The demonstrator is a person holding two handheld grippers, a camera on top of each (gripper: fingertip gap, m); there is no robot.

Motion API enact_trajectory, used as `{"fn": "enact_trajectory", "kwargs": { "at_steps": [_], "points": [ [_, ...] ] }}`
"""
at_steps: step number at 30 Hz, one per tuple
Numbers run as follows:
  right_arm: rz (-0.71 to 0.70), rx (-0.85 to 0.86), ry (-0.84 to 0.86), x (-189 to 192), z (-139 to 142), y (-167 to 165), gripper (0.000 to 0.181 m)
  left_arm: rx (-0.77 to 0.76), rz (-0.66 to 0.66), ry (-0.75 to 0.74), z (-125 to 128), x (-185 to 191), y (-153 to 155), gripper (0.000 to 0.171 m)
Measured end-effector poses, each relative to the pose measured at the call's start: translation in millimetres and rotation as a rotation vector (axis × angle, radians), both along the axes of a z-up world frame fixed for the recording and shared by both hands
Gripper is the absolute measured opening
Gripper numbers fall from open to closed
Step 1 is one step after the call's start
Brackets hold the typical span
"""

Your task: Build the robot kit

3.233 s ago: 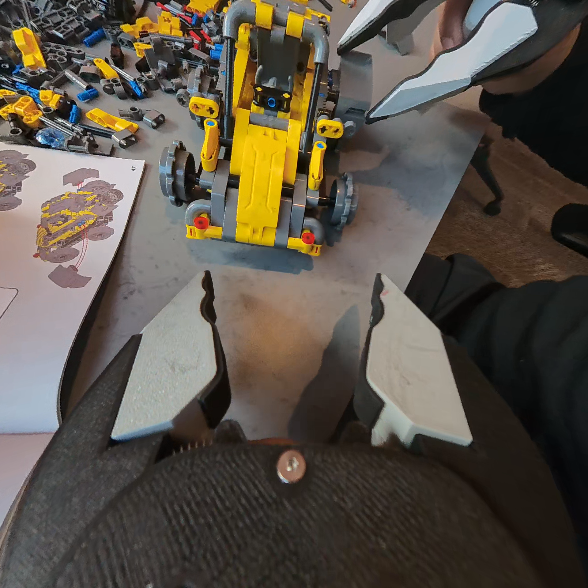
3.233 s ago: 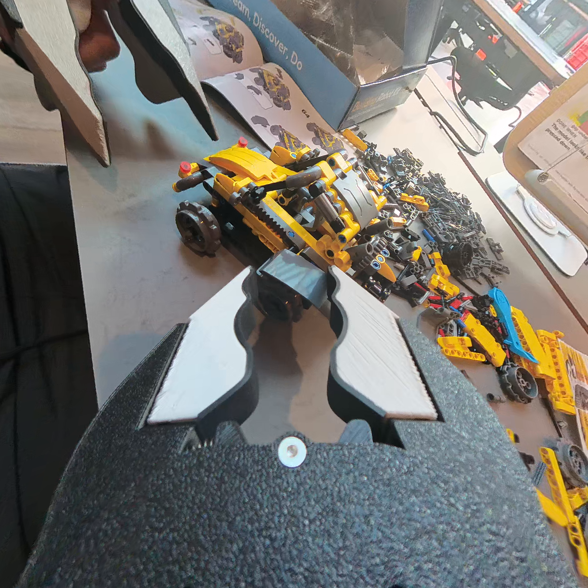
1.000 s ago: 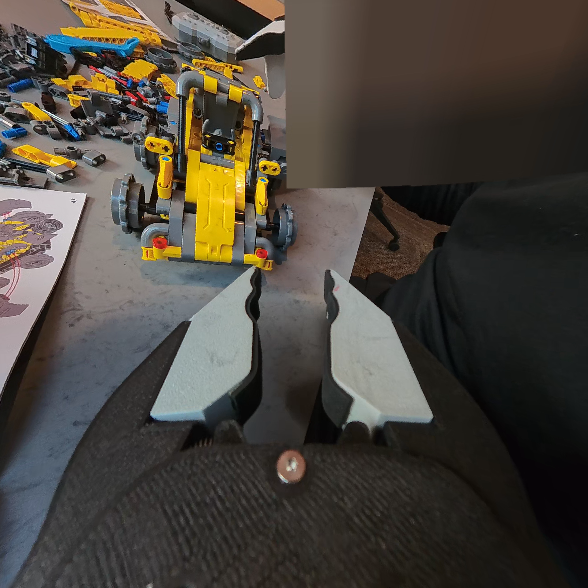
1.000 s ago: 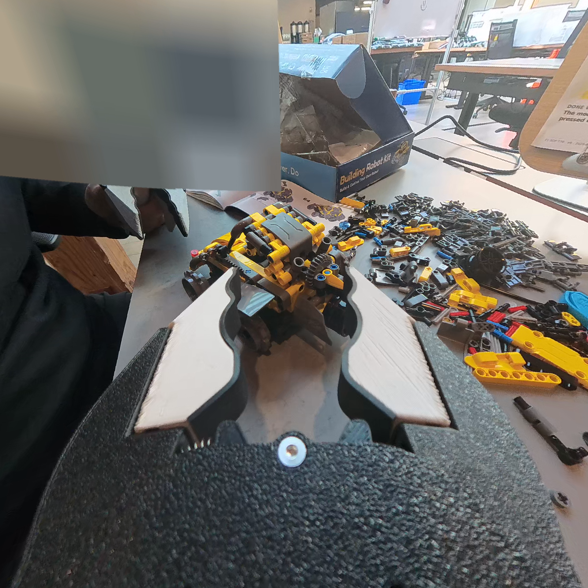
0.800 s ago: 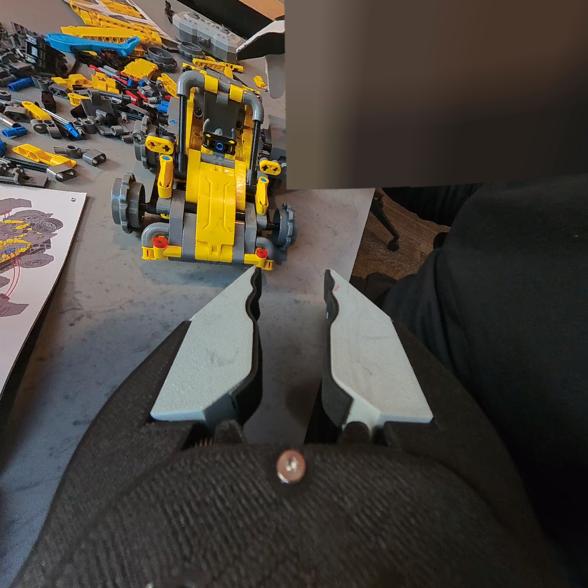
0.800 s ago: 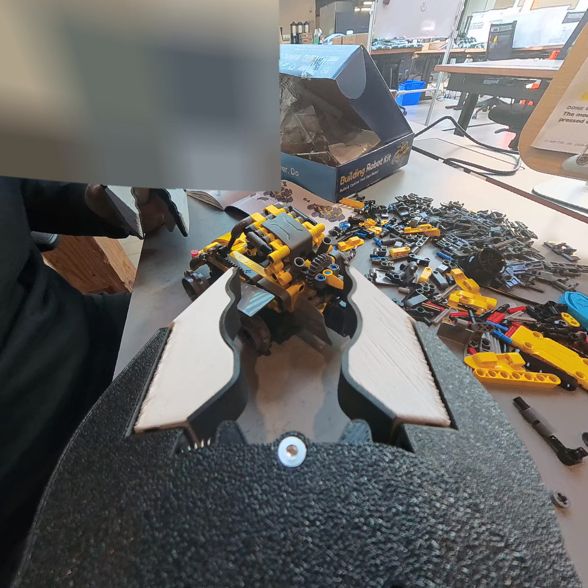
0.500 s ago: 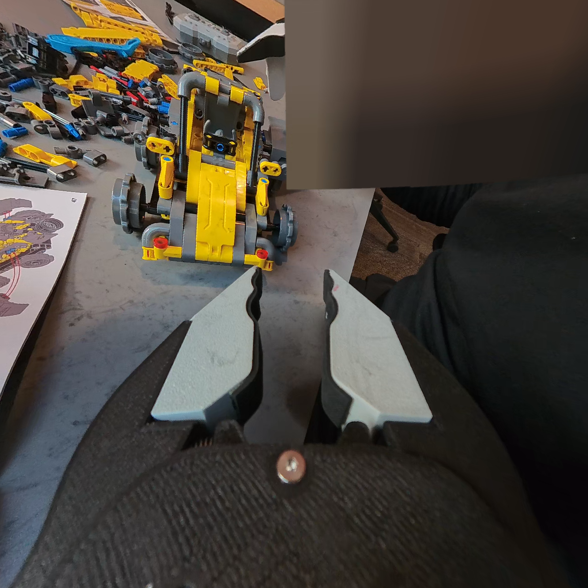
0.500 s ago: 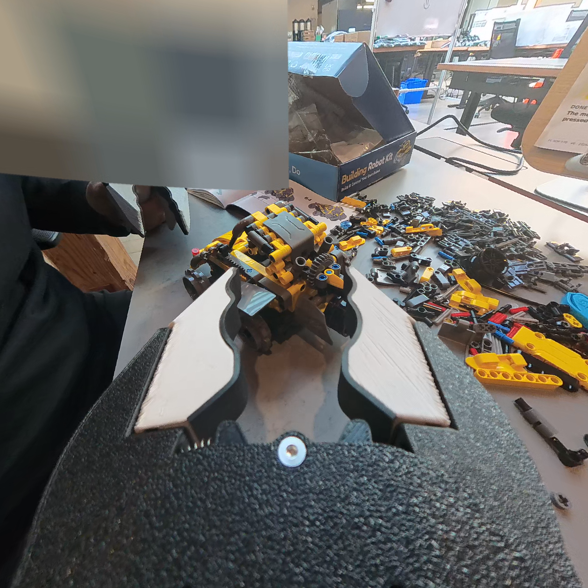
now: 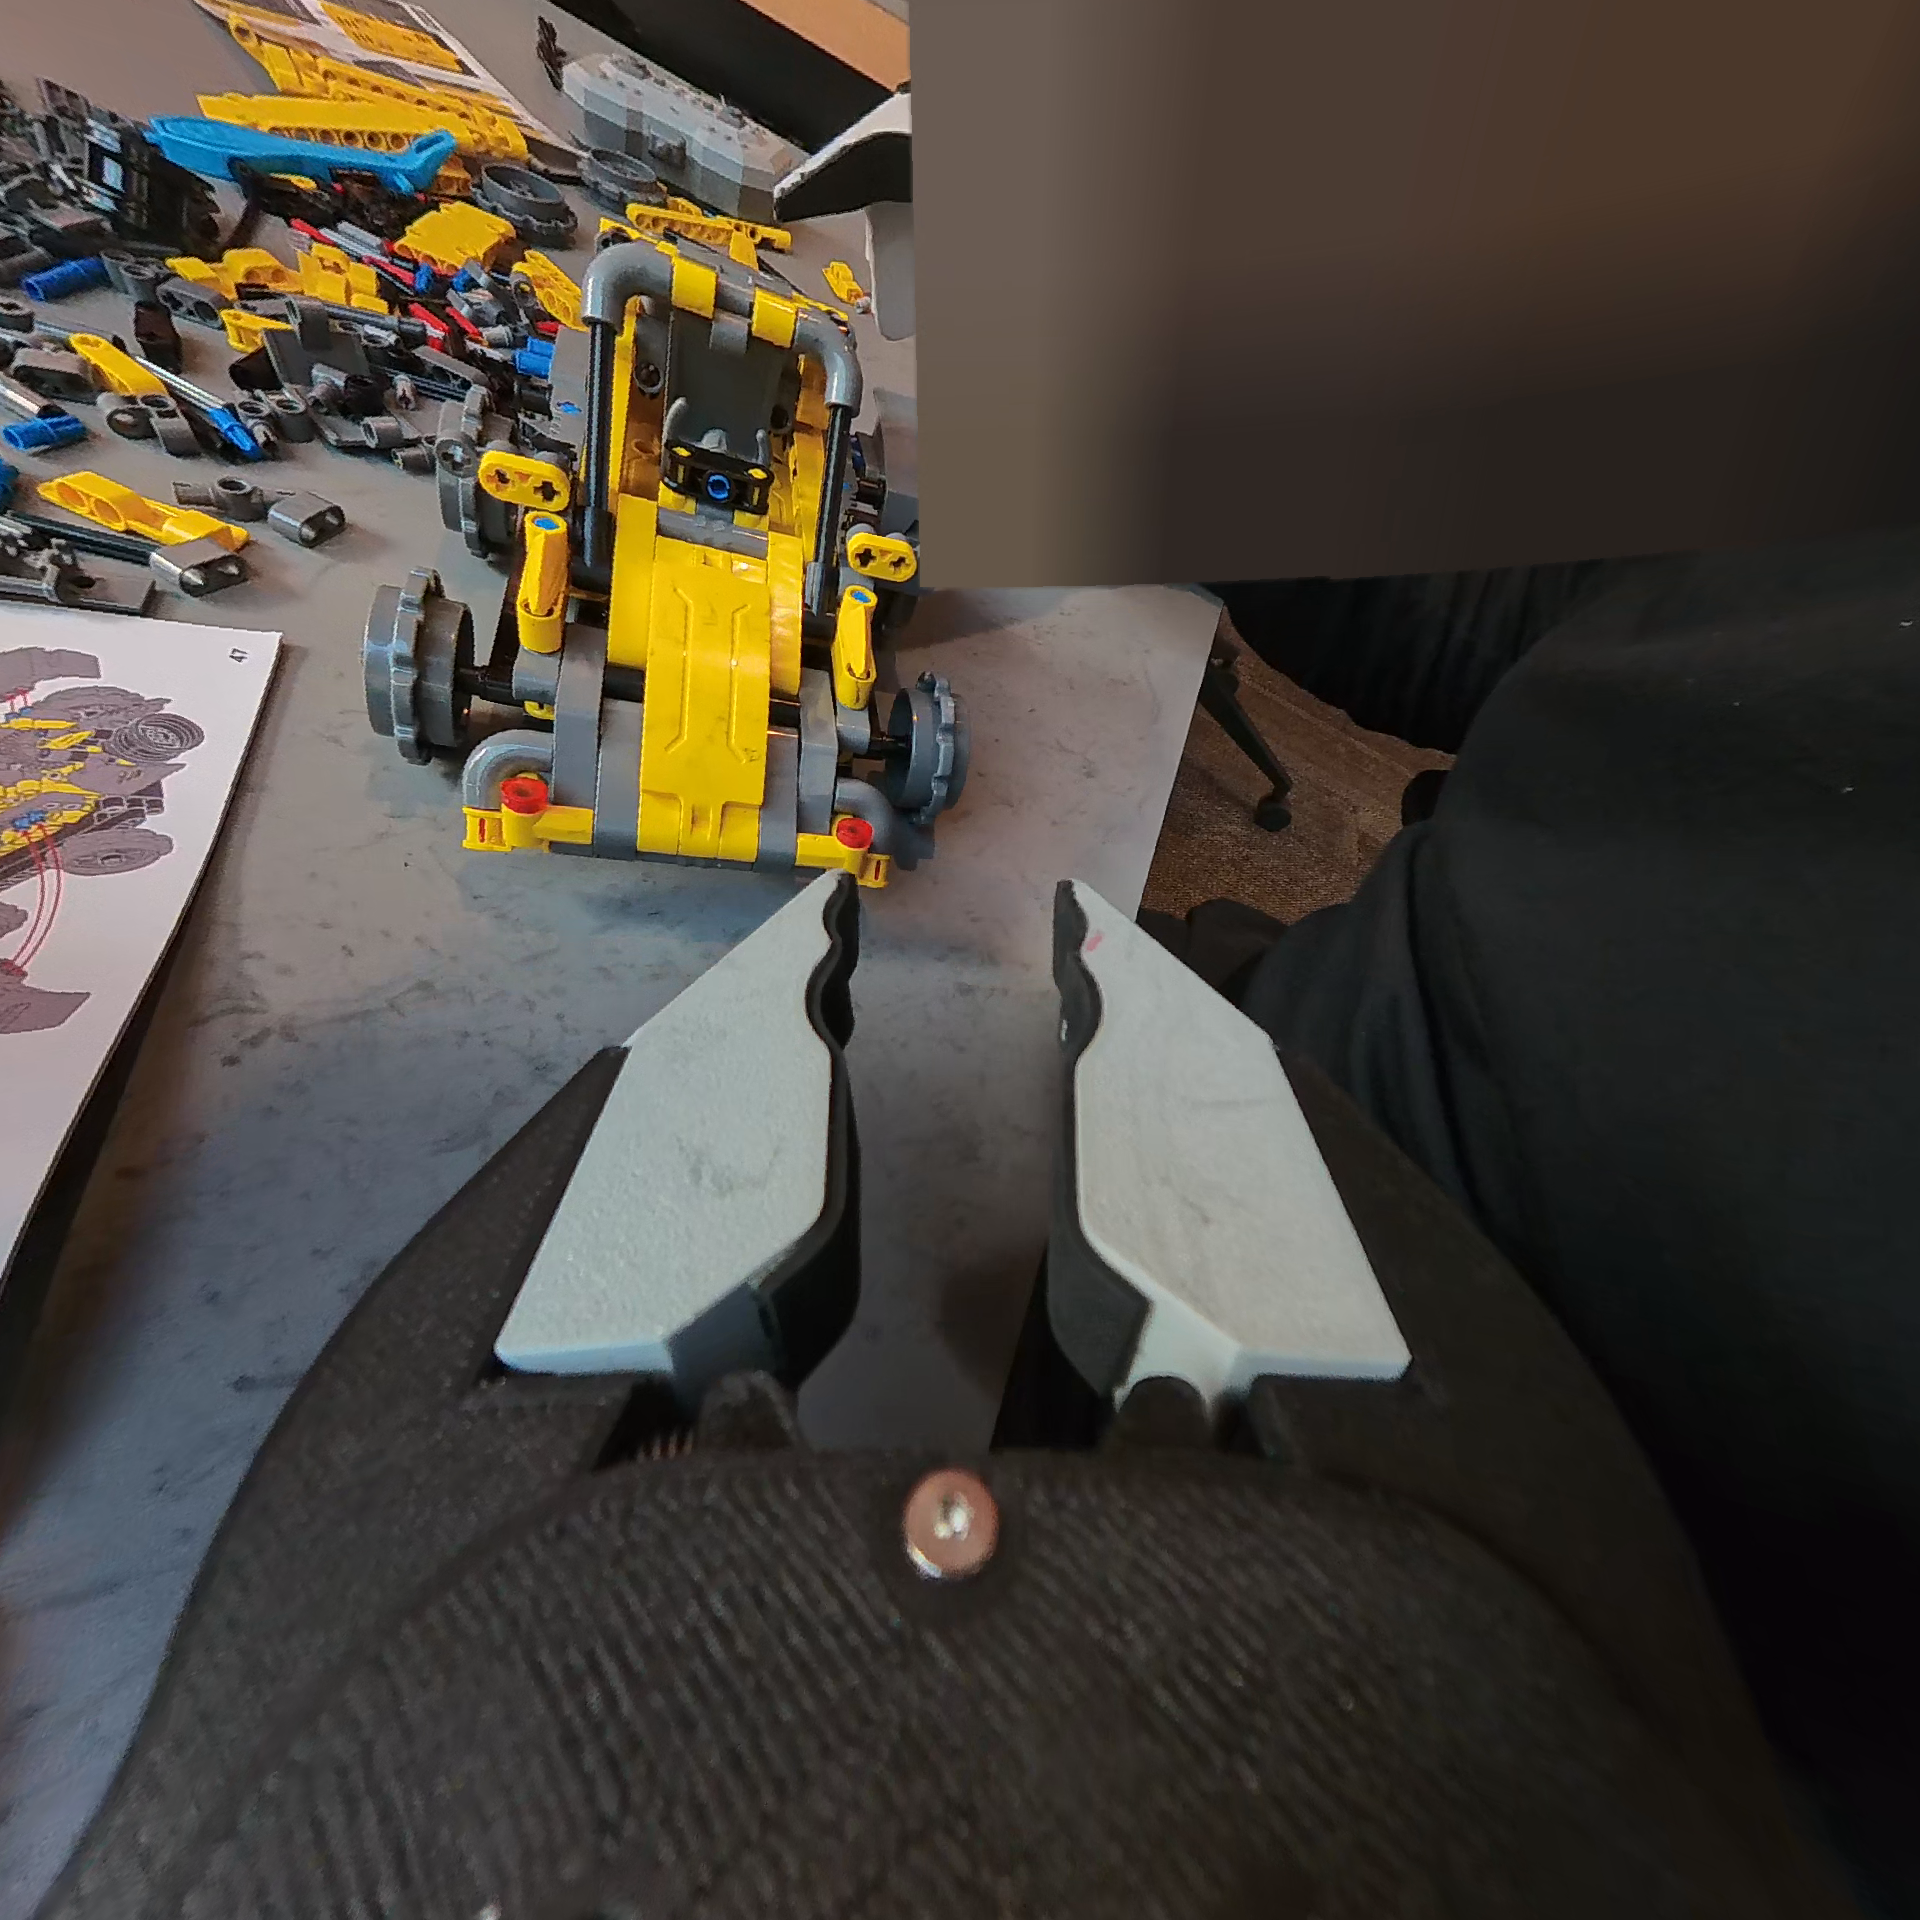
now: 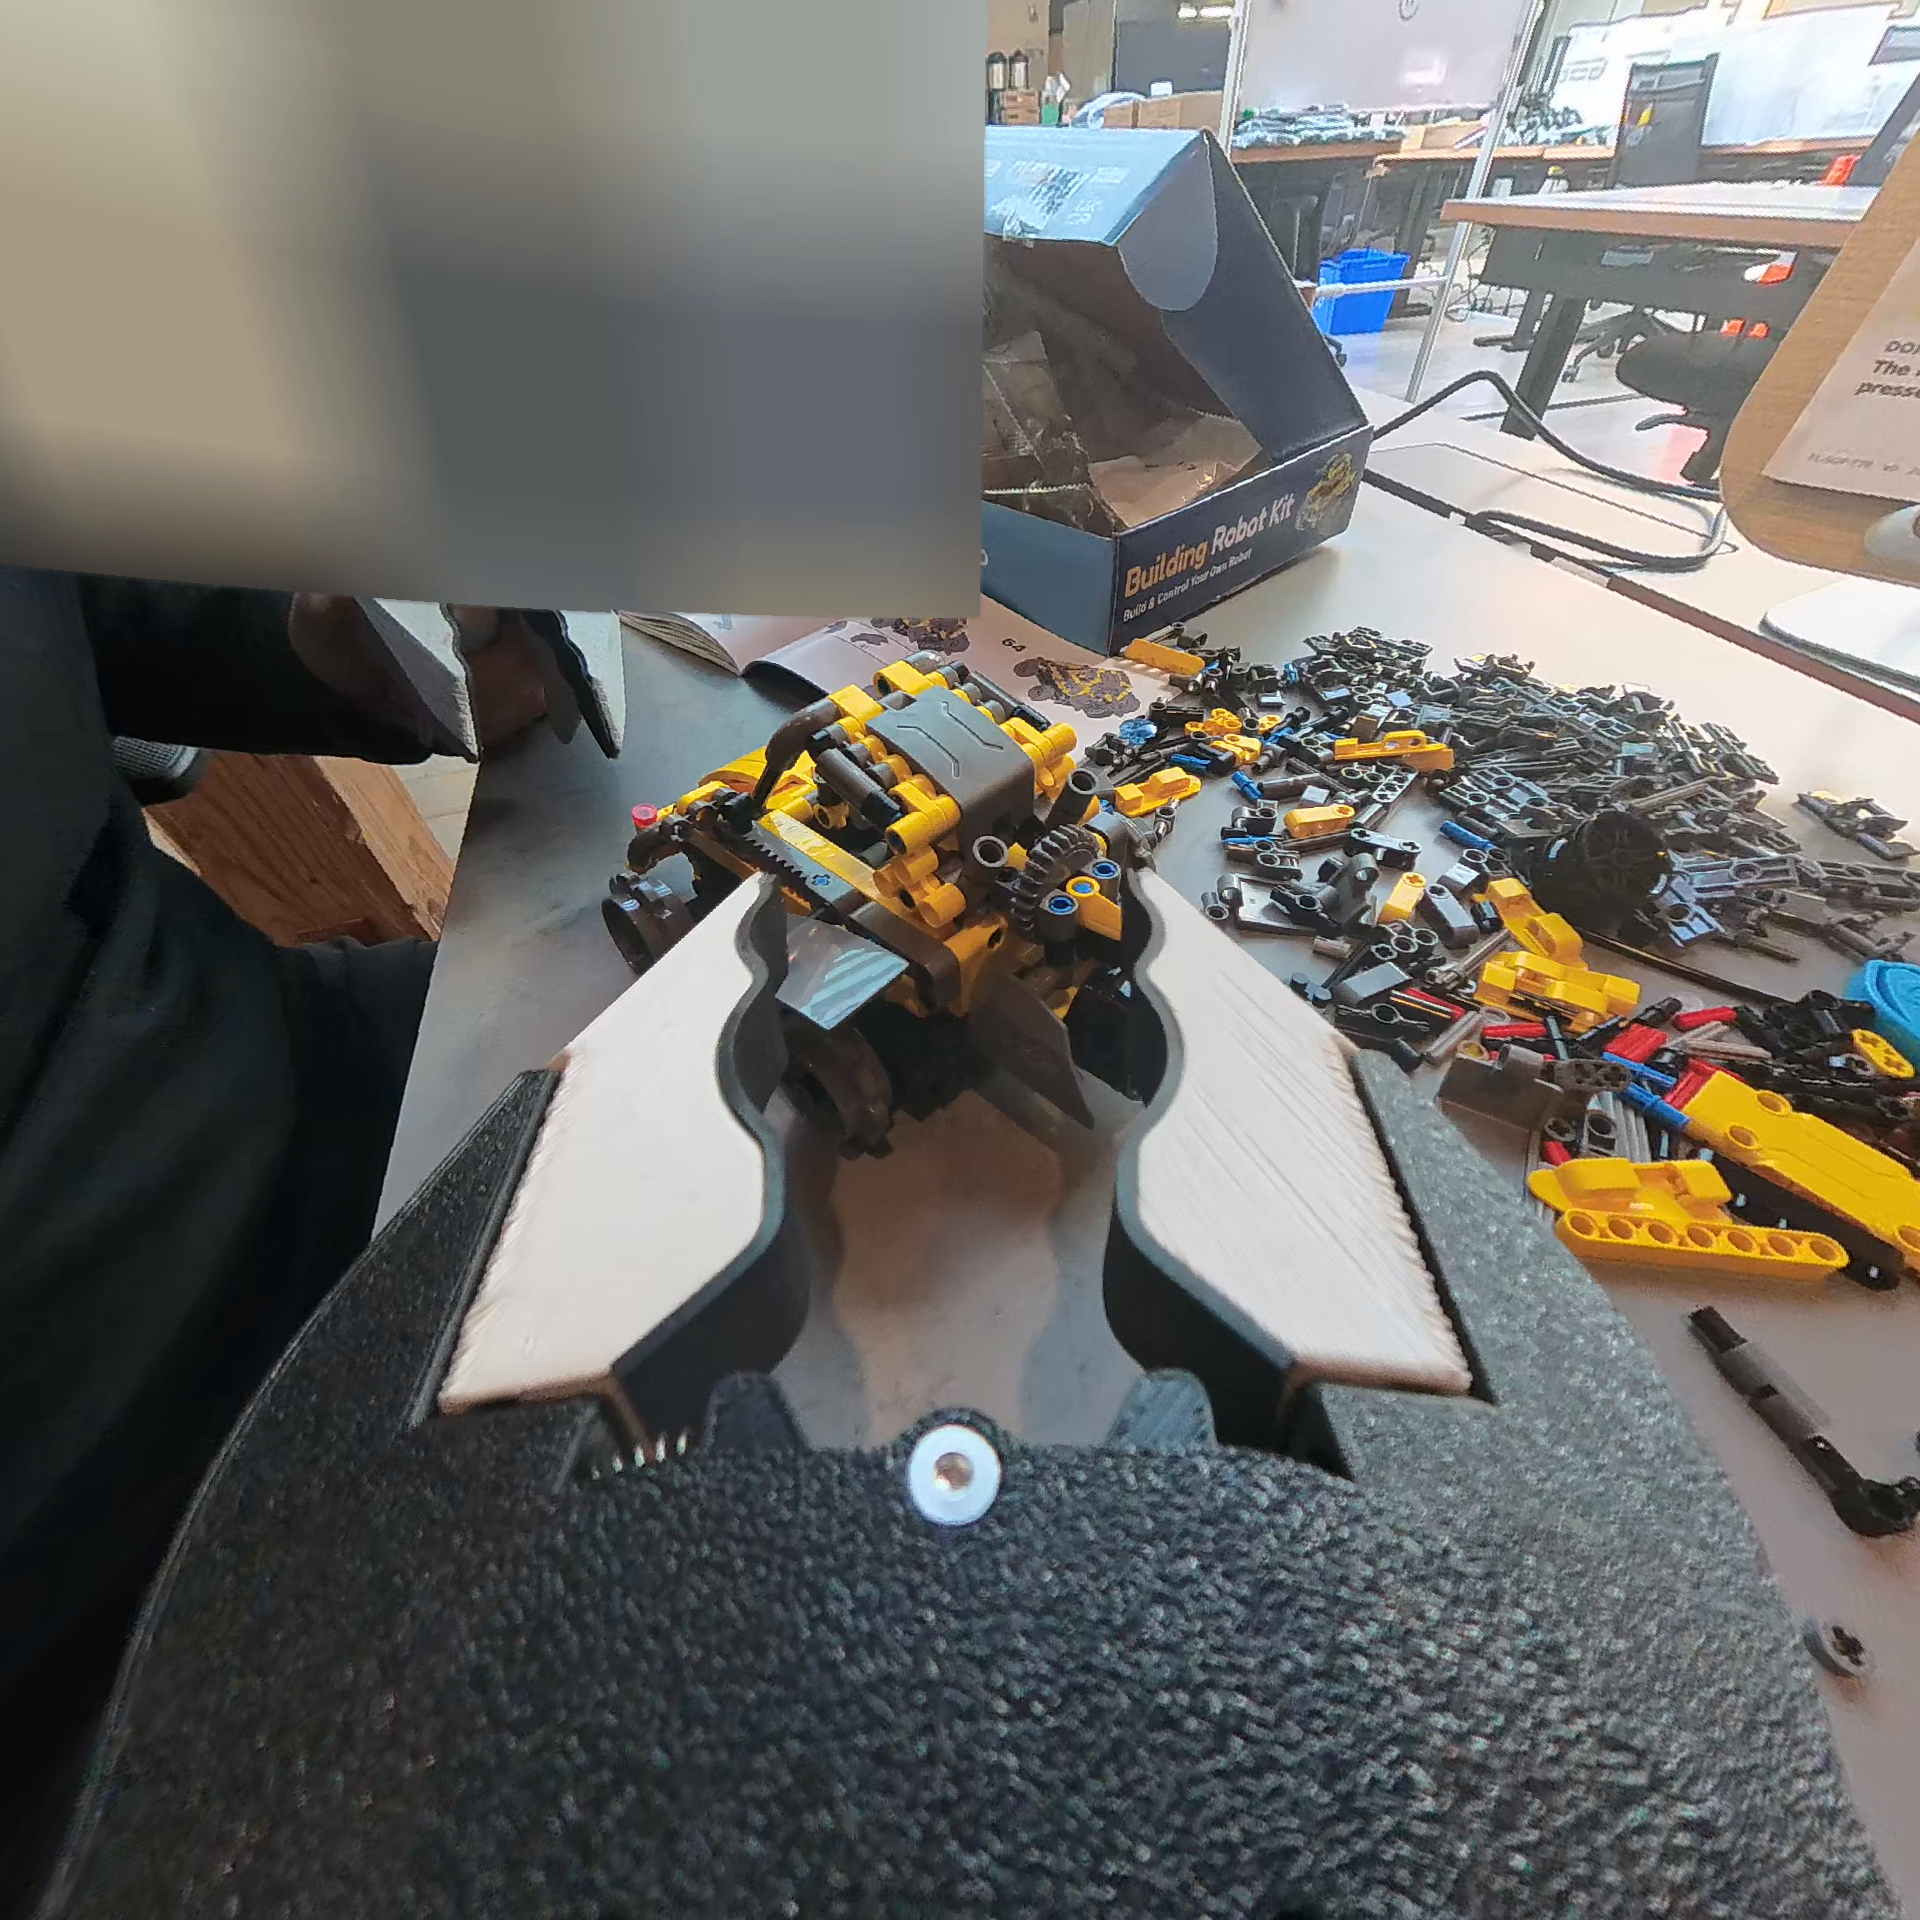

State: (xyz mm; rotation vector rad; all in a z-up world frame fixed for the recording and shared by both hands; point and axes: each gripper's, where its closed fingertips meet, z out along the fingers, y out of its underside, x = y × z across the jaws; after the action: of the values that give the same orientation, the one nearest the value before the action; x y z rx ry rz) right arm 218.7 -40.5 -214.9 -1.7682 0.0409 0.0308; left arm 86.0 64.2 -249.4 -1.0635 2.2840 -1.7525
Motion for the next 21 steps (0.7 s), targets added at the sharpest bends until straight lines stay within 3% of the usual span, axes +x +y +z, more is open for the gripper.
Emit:
{"fn": "enact_trajectory", "kwargs": {
  "at_steps": [10,14,19,21],
  "points": [
    [-0.009,0.005,-0.010,0,1,-1,0.060,0.010,0.006,-0.004,-1,0,0,0.032],
    [-0.107,0.041,0.030,11,6,-9,0.057,0.032,0.032,0.016,-5,4,1,0.034],
    [-0.215,0.181,0.250,-1,18,-28,0.044,0.010,0.219,0.042,1,31,7,0.072],
    [-0.291,0.147,0.294,-5,11,-34,0.035,0.058,0.268,0.023,7,43,5,0.093]
  ]
}}
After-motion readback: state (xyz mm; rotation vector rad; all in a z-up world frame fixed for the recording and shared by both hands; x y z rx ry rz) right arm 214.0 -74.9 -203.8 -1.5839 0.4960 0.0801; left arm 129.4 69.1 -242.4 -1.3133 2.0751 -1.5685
